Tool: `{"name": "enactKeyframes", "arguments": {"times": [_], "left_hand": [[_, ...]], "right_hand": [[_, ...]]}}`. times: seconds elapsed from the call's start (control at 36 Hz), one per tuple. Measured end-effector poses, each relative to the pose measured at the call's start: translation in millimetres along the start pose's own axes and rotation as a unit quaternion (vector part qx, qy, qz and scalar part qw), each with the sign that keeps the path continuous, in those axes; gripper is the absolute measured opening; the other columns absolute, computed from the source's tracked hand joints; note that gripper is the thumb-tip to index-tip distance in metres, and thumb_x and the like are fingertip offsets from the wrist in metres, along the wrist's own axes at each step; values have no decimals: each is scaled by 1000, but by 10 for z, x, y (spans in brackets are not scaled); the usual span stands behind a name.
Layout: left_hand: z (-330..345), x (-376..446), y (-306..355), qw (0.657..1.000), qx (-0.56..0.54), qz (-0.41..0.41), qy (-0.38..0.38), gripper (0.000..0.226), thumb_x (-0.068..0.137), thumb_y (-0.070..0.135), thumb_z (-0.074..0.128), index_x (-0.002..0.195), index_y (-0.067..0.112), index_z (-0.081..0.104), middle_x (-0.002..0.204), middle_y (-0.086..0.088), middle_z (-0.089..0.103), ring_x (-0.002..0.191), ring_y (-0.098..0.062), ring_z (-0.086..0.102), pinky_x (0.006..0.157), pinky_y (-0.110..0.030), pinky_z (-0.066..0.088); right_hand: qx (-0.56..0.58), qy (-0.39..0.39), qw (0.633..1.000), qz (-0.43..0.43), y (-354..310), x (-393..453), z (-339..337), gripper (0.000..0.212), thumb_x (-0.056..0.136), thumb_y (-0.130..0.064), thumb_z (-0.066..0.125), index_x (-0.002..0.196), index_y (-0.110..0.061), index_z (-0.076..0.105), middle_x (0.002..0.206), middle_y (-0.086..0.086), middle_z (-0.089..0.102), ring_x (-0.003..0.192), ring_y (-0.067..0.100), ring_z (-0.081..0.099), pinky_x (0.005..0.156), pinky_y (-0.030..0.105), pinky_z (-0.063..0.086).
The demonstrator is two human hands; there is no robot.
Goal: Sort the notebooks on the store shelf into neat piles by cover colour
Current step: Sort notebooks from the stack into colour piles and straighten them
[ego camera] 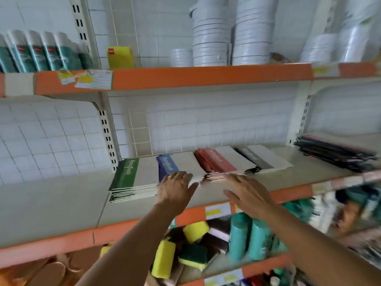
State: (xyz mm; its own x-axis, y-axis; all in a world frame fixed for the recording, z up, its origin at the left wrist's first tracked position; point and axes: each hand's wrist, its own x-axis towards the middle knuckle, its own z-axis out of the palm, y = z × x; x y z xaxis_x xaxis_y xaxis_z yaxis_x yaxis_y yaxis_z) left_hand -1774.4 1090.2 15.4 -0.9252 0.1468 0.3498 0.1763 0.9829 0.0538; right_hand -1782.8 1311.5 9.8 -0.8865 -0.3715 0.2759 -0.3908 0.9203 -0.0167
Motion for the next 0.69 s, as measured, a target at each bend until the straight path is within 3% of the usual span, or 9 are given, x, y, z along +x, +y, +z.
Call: {"name": "enactKeyframes", "arguments": {"times": [0.11,0.25,0.39,0.5,0.69], "left_hand": [[98,11,684,999,-5,37,3,45,100,50,30,136,30,46,145,8,43,135,-13,34,108,-27,23],[200,53,1463,997,-11,75,-9,46,100,50,30,139,31,43,148,8,39,138,-13,31,108,-28,21],[307,172,2167,993,-21,113,-21,46,100,49,30,139,30,45,147,7,41,137,-13,32,109,-25,20],[383,289,2685,987,-25,153,-35,45,100,49,30,138,30,45,147,6,41,137,-15,32,110,-28,19],[572,633,3398,978,-46,201,-36,46,100,49,30,138,28,45,145,6,42,136,-16,33,110,-30,21]], "right_hand": [[-15,-12,999,40,569,-454,-133,87,78,-62,3,144,-18,39,138,3,52,123,23,50,100,31,38],[-35,-22,995,89,1283,-1025,-210,65,95,-58,20,145,-21,36,144,1,46,128,20,46,103,33,38],[-54,-22,988,143,1920,-1521,-306,77,90,-68,4,147,-24,32,143,-3,46,127,18,47,99,31,40],[-47,-12,979,196,2332,-1835,-418,53,100,-48,31,147,-26,30,146,-7,43,128,15,46,101,28,36],[-51,-10,964,261,2992,-2100,-490,52,100,-47,32,148,-26,28,146,-6,44,129,15,45,102,30,36]]}}
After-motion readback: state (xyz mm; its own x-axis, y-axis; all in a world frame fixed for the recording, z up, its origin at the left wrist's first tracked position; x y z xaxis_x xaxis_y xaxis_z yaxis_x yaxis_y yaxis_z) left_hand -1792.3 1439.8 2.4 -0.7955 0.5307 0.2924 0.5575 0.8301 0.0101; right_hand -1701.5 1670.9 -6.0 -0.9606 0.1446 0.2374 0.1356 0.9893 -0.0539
